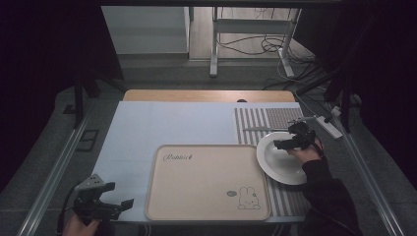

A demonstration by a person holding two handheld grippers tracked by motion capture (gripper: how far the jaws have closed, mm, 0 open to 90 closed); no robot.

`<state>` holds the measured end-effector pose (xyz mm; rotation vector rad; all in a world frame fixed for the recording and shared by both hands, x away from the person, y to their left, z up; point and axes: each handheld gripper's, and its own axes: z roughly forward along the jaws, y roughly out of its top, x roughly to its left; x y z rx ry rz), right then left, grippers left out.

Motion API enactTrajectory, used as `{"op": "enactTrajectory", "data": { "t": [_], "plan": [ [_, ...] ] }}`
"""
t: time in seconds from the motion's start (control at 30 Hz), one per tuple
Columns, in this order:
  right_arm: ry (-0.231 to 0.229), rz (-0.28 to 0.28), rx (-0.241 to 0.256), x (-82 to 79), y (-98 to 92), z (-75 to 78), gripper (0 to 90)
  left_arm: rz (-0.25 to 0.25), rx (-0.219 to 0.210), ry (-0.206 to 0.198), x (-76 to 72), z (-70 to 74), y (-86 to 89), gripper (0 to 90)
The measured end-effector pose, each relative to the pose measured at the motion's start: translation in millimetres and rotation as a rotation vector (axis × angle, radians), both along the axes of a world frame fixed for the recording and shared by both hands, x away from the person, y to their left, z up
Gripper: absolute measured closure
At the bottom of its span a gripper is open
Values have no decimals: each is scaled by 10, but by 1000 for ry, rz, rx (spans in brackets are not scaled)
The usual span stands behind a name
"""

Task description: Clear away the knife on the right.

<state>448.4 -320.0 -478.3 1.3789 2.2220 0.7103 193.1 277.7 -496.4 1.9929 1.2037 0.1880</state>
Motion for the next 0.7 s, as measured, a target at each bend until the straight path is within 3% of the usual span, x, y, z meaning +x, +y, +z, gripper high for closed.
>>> {"op": "enactTrajectory", "data": {
  "t": [0.7],
  "plan": [
    [25, -70, 10, 448, -113, 34, 0, -1, -2, 0, 1, 0, 1, 8]
  ]
}}
